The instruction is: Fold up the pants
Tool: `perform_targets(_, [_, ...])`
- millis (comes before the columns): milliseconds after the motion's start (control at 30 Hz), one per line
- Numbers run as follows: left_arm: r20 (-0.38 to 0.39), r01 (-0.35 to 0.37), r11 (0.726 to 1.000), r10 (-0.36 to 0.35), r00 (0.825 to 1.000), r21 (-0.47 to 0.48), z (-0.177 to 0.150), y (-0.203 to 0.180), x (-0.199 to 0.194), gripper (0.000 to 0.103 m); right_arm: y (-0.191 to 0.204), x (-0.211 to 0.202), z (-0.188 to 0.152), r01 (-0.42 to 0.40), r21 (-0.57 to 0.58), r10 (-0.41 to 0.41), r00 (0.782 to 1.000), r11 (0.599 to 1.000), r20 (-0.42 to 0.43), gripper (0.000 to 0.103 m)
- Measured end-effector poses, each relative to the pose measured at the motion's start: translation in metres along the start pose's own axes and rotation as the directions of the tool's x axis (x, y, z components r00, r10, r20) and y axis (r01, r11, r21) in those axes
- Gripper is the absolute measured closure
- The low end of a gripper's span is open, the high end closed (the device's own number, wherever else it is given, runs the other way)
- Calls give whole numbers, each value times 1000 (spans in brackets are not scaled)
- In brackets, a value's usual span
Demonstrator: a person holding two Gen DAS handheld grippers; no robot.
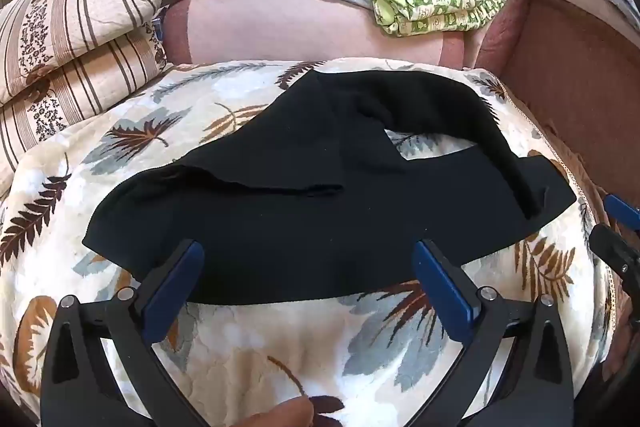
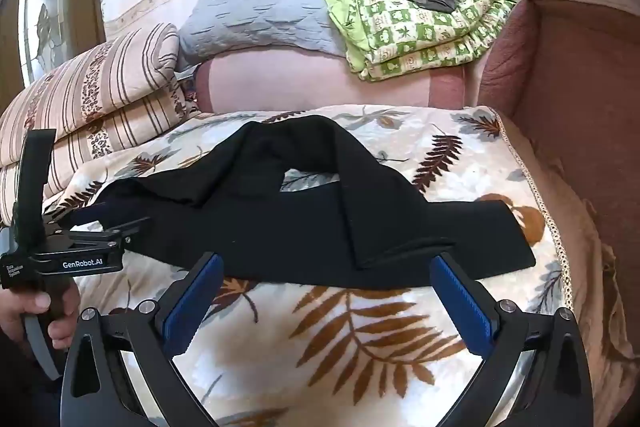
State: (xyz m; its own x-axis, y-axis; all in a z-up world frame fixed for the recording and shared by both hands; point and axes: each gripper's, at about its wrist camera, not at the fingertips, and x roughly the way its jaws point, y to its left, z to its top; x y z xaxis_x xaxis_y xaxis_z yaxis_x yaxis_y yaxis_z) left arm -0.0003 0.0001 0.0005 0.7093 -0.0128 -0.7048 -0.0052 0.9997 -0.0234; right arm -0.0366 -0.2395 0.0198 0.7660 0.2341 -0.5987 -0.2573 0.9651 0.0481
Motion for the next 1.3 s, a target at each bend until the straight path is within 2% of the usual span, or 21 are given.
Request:
perform_targets(133, [-2,25,999,-26,1000,-37,-1,4,1,0,-1,0,-1,22,-22,-22,1000,1000,9,0])
perform_targets(167, [-1,26,999,-26,1000,-36,-1,5,1,0,6,3,1,46,-42,-47,999,998,-9,0])
perform_targets(267, [5,18,1000,-18,1000,-25,-3,3,1,0,7,-3,-1,49,-50,-48,999,998,14,0])
perform_targets(600, [5,10,1000,-10,1000,-17,-1,2,0,0,6,-4,-1,56,-39,-56,998,998,18,0])
perform_targets(800, [4,10,1000,-10,1000,-16,-1,3,-1,0,6,-9,1,76,-34,-74,996,997,49,0])
perform_targets(1000, [6,12,1000,-12,1000,-16,0,5,-2,0,0,-7,-2,85,-3,-85,996,996,30,0])
perform_targets(1133, [6,4,1000,-4,1000,-17,0,4,-2,0,-4,3,-5,92,28,-91,996,995,-22,0])
perform_targets(1300, [6,1,1000,-1,1000,-25,1,4,-2,0,-6,-4,-3,116,25,-116,993,993,20,0])
